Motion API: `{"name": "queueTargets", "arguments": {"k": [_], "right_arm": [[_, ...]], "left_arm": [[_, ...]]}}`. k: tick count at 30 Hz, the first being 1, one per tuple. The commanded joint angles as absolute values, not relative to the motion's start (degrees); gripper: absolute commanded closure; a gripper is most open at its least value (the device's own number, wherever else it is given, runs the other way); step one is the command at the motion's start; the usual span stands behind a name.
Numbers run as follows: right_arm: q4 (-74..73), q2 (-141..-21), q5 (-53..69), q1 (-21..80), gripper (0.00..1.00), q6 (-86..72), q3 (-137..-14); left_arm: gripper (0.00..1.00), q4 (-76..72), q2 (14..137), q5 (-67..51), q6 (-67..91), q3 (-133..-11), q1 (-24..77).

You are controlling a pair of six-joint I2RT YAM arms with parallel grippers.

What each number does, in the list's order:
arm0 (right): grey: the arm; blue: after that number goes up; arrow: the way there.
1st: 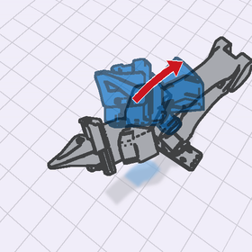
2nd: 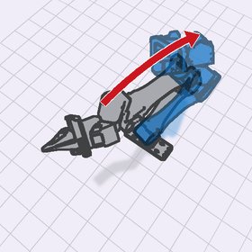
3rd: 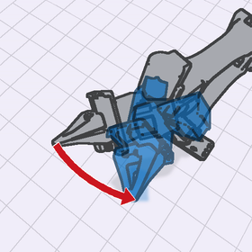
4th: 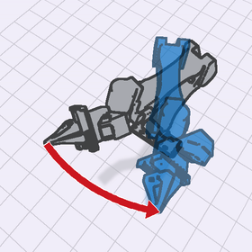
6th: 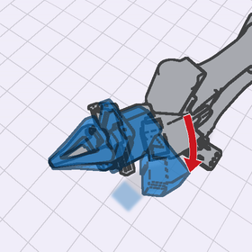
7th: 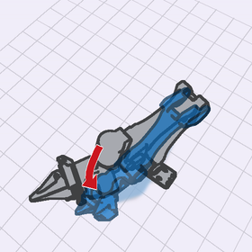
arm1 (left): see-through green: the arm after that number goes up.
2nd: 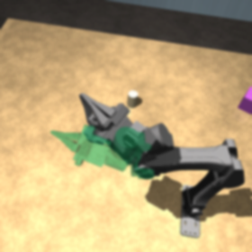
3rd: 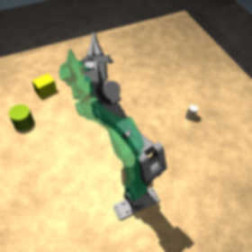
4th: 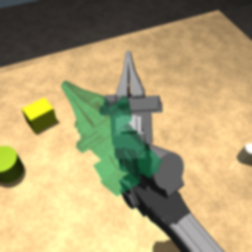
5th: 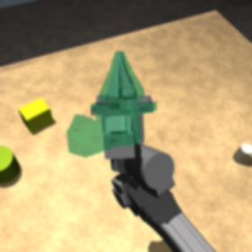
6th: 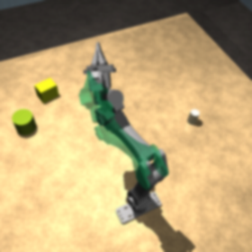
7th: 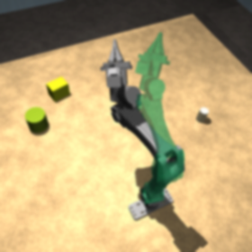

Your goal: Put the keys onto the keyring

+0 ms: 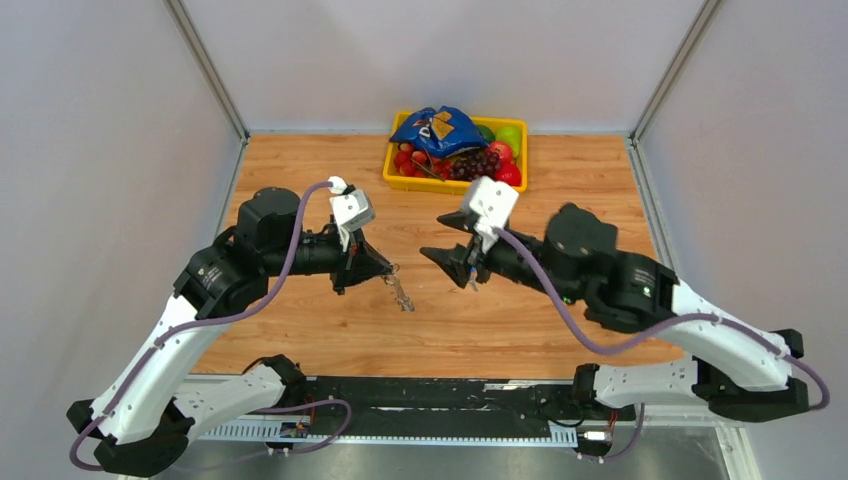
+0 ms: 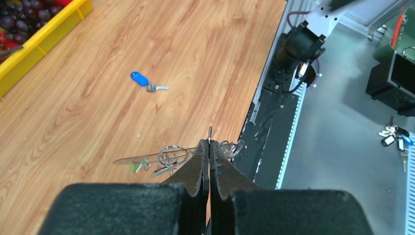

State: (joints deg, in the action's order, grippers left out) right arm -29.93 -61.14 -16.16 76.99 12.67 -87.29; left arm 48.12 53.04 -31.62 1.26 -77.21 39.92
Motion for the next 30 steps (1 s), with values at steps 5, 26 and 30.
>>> {"name": "queueTargets", "arguments": {"k": [5,26,30], "right_arm": [[-36.2,-63.5,28.4,52.3,0.44,2.3,-84.3],[-26.0,-67.6,47.8,54.8,0.58,7.7,-74.8],[-25.9,-68.7,46.7,55.3,0.59,8.1,-75.1]], "left_arm": [[1.0,45.9,50.4,-34.3,-2.0,-72.0,39.9],[1.0,45.9,53.1,-41.4,-3.7,-70.7,44.2],[1.0,46.4,53.8,-41.2,-3.9,-71.6,44.8]]}}
